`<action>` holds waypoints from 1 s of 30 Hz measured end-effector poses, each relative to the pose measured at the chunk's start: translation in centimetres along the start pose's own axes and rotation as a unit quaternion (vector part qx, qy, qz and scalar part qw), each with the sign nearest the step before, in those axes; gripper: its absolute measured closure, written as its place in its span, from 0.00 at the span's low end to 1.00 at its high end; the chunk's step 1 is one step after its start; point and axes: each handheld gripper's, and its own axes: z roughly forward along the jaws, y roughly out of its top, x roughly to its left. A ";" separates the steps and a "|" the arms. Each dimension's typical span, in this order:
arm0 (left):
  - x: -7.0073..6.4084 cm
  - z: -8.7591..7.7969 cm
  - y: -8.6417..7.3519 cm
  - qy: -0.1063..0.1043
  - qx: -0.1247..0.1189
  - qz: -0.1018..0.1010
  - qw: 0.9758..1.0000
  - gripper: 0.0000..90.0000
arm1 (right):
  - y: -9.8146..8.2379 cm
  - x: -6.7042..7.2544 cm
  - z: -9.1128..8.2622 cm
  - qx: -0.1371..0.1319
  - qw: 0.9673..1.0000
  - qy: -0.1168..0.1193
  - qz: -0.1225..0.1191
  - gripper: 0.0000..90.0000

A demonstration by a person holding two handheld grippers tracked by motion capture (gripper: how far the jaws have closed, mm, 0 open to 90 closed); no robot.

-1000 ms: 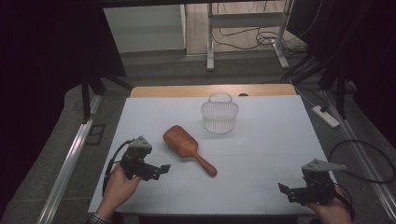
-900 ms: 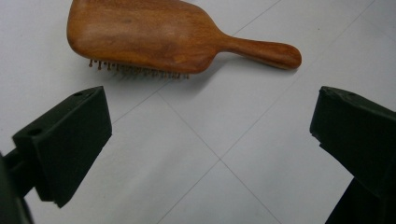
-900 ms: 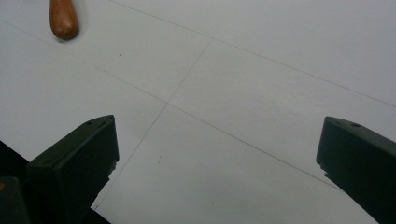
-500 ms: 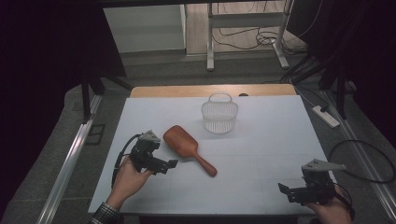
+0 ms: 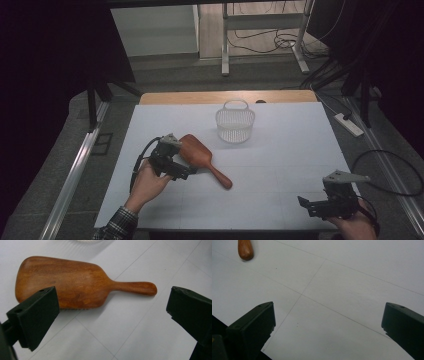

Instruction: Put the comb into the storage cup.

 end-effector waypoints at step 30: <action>0.1 2.8 3.9 -0.012 0.005 0.023 1.000 0.00 | 0.0 -0.1 0.1 0.003 1.000 -0.001 0.004 0.00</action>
